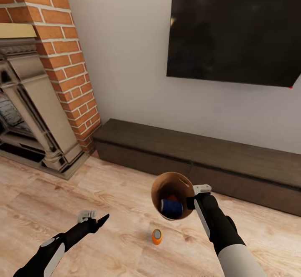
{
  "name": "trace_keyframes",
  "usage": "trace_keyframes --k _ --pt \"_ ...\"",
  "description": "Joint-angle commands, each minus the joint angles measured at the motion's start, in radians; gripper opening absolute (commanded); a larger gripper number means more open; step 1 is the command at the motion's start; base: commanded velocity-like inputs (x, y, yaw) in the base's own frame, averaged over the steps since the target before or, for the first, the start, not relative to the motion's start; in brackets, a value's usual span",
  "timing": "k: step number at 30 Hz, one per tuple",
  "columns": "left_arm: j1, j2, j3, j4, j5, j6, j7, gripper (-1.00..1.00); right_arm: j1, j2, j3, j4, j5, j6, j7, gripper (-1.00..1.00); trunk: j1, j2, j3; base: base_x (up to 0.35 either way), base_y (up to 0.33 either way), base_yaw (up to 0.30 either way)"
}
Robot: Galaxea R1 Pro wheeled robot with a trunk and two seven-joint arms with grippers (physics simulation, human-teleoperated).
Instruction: Put the three can of soda from the living room inside the tash can in the kitchen.
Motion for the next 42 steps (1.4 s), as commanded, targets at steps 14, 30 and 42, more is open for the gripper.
trace_keyframes --k 14,30,42 --pt "0.0 0.0 0.0 0.0 0.0 -0.001 0.001 1.0 0.0 0.0 0.0 0.0 -0.008 -0.001 0.001 -1.0 0.0 0.0 0.008 0.0 0.0 -0.257" --pt "0.0 0.0 0.0 0.0 0.0 0.0 0.0 1.0 0.0 0.0 0.0 0.0 -0.008 -0.001 0.001 -1.0 0.0 0.0 0.017 0.013 0.034 -0.257" --pt "0.0 0.0 0.0 0.0 0.0 -0.001 0.0 1.0 0.0 0.001 0.0 0.0 -0.008 -0.001 0.001 -1.0 0.0 0.0 0.024 0.058 0.149 -0.257"
